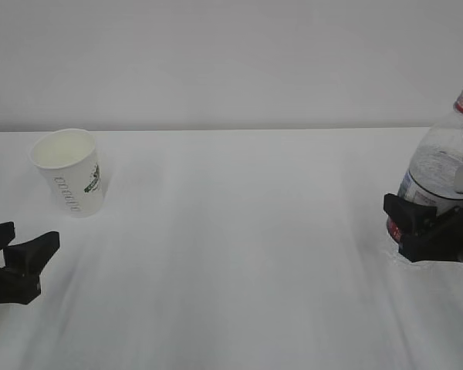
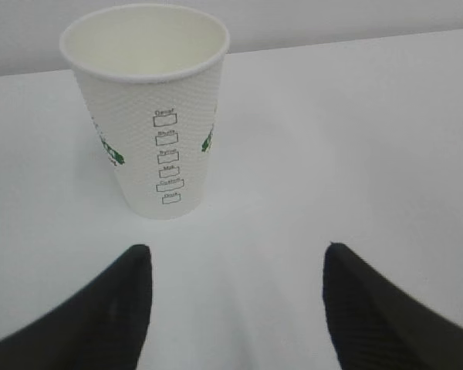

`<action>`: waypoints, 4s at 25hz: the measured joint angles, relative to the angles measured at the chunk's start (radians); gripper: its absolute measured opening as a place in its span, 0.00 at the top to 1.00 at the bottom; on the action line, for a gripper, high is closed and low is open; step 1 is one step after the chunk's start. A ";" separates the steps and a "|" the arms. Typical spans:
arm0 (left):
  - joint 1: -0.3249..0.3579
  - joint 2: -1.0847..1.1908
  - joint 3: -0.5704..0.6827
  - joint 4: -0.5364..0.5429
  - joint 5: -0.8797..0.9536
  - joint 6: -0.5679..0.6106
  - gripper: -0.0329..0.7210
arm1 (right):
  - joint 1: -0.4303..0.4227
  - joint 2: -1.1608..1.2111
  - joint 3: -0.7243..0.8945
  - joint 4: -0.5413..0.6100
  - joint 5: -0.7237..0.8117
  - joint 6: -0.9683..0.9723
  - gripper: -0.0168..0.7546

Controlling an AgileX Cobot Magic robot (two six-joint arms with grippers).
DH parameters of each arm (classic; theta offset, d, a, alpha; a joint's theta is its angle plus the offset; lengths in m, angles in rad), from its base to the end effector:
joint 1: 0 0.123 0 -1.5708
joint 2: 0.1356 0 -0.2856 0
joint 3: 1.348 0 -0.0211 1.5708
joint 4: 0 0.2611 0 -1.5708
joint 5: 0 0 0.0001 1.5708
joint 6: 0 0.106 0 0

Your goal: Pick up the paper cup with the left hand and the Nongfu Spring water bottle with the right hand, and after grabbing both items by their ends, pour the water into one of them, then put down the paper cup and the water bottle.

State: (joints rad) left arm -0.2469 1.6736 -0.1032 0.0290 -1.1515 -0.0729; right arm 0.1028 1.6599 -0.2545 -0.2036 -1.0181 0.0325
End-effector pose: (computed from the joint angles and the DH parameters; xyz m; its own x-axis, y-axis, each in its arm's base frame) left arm 0.2044 -0.0544 0.1077 -0.3317 0.0207 -0.9431 0.2488 0.9663 -0.0663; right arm 0.2456 0.0437 0.1220 -0.2822 -0.1038 -0.9537 -0.2862 0.9580 -0.0196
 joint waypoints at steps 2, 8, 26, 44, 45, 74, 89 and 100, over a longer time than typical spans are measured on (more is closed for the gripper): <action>0.000 0.015 -0.019 -0.001 0.000 0.010 0.28 | 0.000 0.000 0.000 0.000 0.002 -0.001 0.34; 0.000 0.048 -0.072 -0.029 0.000 0.022 0.14 | 0.000 0.000 0.000 0.000 0.006 -0.002 0.34; 0.000 0.220 -0.221 -0.094 0.000 0.024 0.05 | 0.000 -0.001 0.000 0.000 0.006 -0.002 0.34; 0.255 0.225 -0.268 0.237 0.000 -0.035 0.12 | 0.000 -0.001 0.000 0.000 -0.016 -0.020 0.34; 0.259 0.225 -0.280 0.266 0.011 -0.042 0.12 | 0.000 -0.001 0.000 0.000 -0.018 -0.020 0.34; 0.266 0.229 -0.317 0.318 0.095 -0.059 0.17 | 0.000 -0.001 0.000 0.000 -0.038 -0.024 0.34; 0.266 0.288 -0.329 0.315 0.074 -0.085 0.10 | 0.000 -0.001 0.000 0.000 -0.042 -0.025 0.34; 0.266 0.339 -0.353 0.292 0.012 -0.088 0.10 | 0.000 -0.001 0.000 0.000 -0.044 -0.025 0.34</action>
State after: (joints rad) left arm 0.0190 2.0127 -0.4565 0.3206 -1.1396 -0.1613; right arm 0.1028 1.6586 -0.2545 -0.2036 -1.0619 0.0077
